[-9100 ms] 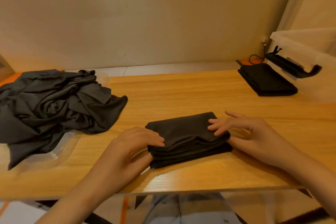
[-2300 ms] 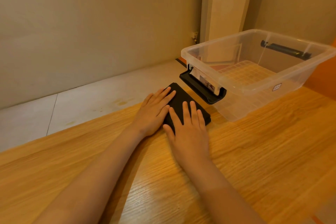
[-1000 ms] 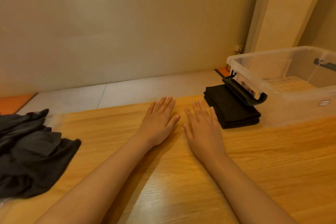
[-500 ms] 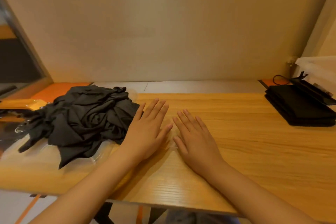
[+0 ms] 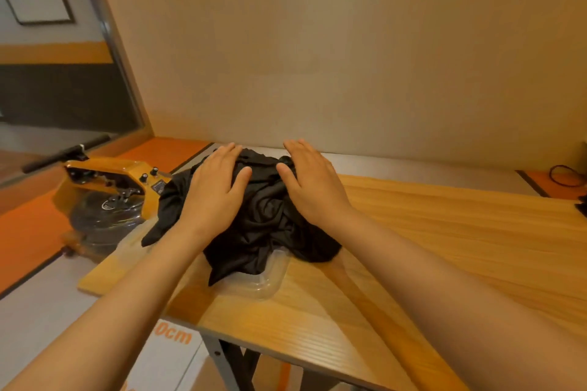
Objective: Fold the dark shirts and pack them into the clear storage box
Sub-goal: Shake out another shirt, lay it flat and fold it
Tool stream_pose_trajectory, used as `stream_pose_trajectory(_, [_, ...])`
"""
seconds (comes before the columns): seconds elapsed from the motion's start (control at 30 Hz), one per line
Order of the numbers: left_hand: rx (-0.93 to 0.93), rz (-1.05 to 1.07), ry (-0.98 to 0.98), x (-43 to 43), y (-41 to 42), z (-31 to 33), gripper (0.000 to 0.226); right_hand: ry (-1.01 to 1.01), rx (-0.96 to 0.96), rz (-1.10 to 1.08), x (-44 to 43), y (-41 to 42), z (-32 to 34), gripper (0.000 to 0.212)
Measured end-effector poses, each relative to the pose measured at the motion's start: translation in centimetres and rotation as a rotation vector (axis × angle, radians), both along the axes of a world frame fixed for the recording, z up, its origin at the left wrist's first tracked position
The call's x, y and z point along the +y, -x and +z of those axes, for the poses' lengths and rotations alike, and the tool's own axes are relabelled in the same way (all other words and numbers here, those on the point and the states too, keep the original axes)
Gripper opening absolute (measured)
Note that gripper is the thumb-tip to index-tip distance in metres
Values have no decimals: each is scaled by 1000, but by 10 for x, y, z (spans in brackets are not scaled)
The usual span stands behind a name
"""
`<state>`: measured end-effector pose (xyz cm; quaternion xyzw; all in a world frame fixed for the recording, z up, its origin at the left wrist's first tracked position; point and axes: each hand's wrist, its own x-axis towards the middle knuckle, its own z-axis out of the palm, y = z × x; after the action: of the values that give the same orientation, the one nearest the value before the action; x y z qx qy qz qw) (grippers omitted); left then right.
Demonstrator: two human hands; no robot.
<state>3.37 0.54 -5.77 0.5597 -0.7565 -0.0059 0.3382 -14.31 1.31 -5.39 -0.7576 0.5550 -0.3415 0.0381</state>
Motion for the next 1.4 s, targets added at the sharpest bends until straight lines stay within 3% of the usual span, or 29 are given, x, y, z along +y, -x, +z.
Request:
stream_pose_trajectory(0.1, [18, 56, -115, -25, -10, 2, 53, -136, -91, -18, -25, -12, 3, 54])
stream_pose_trajectory(0.3, [-153, 63, -42, -46, -4, 10, 51, -232, -162, -117, -43, -21, -12, 29])
stream_pose_trajectory(0.43, [-279, 46, 33, -43, 3, 23, 18, -141, -278, -140, -40, -17, -5, 21])
stream_pose_trajectory(0.5, [-218, -7, 66, -39, 5, 33, 15, -84, -356, -119, -35, -10, 8, 22])
stream_pose_trajectory(0.63, [138, -207, -16, -21, 29, 68, 15, 27, -475, -78, -25, 7, 49, 28])
stream_pose_trajectory(0.83, [384, -416, -120, 11, 82, 115, 26, 185, -642, 21, 13, 37, 120, 27])
stream_pose_trajectory(1.1, [518, -589, -2, 59, 159, 185, 28, 375, -596, -38, 79, 121, 173, 31])
stream_pose_trajectory(1.4, [370, -697, 63, 85, 204, 224, 23, 554, -358, -159, 152, 215, 208, 47])
